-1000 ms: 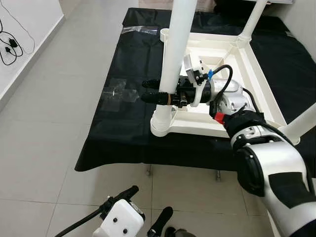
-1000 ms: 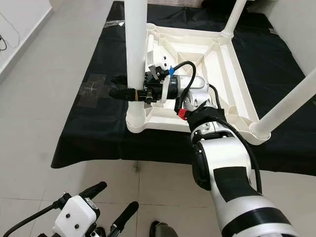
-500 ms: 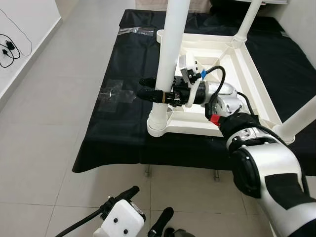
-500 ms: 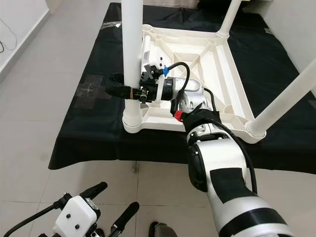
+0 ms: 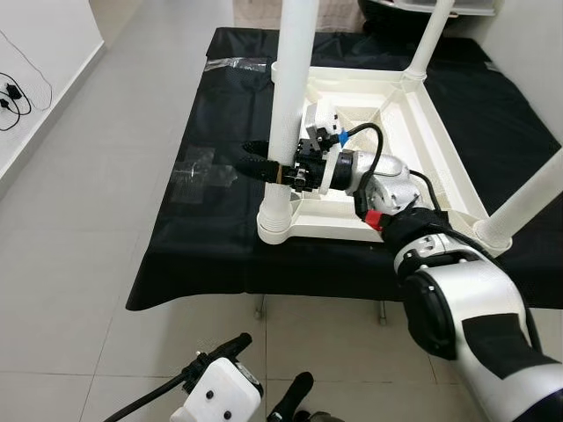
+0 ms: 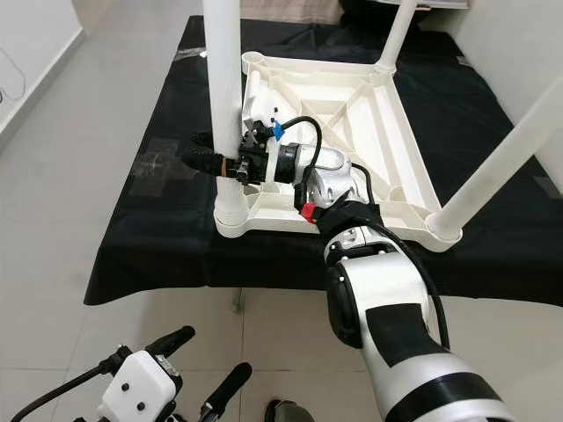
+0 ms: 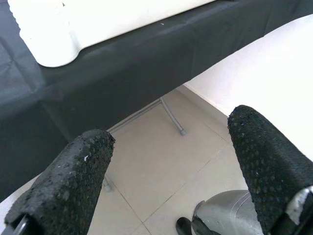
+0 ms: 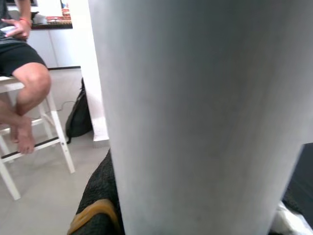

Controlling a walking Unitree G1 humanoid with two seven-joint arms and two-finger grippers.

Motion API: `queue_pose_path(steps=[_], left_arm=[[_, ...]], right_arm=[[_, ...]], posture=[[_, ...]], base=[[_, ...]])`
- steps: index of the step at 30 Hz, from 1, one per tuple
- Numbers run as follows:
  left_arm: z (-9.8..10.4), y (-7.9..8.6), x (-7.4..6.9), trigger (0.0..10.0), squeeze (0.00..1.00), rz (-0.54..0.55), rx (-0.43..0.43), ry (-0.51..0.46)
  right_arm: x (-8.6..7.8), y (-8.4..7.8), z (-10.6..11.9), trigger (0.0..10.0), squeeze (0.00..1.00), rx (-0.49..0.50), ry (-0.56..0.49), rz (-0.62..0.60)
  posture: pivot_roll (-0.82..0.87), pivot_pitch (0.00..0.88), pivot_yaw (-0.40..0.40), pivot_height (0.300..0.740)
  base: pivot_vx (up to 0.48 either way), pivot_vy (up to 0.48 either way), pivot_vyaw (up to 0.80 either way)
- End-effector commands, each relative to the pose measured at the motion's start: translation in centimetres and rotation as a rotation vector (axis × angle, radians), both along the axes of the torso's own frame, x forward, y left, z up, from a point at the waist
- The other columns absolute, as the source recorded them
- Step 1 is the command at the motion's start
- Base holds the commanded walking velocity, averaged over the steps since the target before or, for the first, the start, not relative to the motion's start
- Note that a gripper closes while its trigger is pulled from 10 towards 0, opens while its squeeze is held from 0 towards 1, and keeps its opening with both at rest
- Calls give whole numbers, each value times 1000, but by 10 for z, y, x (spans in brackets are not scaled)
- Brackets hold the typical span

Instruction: Building children table

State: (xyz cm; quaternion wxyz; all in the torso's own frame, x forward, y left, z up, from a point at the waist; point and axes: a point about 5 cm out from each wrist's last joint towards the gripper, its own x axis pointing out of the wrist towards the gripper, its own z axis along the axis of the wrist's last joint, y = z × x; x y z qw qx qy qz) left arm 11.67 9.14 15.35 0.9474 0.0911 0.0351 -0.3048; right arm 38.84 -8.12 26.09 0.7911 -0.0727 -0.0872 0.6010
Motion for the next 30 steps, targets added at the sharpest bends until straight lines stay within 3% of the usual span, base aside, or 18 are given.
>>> queue_pose_path(steps=[1, 9, 13, 15, 20, 30], left_arm=[[-2, 0, -2, 10000, 0, -2, 15, 10], [-2, 2, 2, 10000, 0, 20, 13, 0], [-3, 1, 3, 10000, 0, 13, 24, -9], [-3, 1, 3, 10000, 0, 13, 24, -9], [-3, 1, 5, 10000, 0, 12, 28, -19], [-3, 3, 8, 10000, 0, 15, 35, -26]], right_arm=[[-1, 2, -31, 10000, 0, -44, 95, -43], [4, 4, -37, 10000, 0, -11, 120, -179], [13, 2, -40, 10000, 0, 34, 179, -397], [13, 2, -40, 10000, 0, 34, 179, -397], [20, -8, -45, 10000, 0, 76, 211, -600], [22, -13, -48, 10000, 0, 113, 183, -759]], posture=[[153, 224, -80, 740], [152, 218, -80, 740], [141, 208, -80, 740], [141, 208, -80, 740], [141, 206, -84, 740], [136, 210, -81, 740]], base=[[0, 0, 0], [0, 0, 0], [0, 0, 0], [0, 0, 0], [0, 0, 0], [0, 0, 0]])
